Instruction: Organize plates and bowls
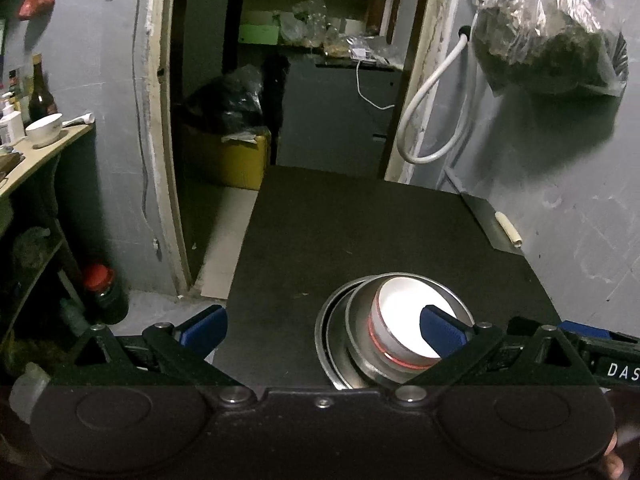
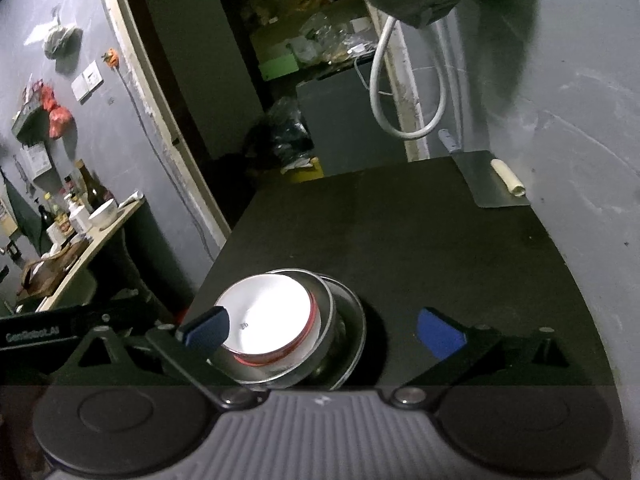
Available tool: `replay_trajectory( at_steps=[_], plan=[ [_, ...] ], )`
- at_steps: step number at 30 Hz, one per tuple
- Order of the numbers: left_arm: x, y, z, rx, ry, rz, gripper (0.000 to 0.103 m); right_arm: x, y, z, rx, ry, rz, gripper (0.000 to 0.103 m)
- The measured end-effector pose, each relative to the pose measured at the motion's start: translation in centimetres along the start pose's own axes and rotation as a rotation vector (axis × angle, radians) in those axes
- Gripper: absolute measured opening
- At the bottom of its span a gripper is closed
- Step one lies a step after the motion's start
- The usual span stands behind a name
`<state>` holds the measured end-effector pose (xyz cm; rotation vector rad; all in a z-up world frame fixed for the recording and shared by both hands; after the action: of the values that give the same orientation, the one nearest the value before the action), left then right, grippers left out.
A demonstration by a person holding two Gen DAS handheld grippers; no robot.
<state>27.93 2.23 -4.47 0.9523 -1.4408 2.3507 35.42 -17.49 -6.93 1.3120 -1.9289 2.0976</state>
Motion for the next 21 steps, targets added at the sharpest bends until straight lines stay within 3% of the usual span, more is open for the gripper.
replay_trajectory(
  at_steps=[8,21],
  plan=[
    [0.5,0.3,-1.3,-0.017,-0.025,0.006,0.102,1.2,0.5,-0.7,-0.024,0.037,0.029,0.103],
    [2.0,1.4,-2.5,-0.071,0.072,-0.018,0.102,3.3,1.3,-3.3,-0.043,0.178,0.036,0.103]
  ],
)
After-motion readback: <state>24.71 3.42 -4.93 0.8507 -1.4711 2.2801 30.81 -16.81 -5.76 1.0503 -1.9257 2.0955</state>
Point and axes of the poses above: each gripper's, at about its wrist camera, not at the fingertips, and x roughly against the way its jaws point, z to its right, y to its underside, the point moved 9 cm from there along -x, roughly the way its jaws point, and after that the axes turned 15 degrees about x, right-handed, at the moved point
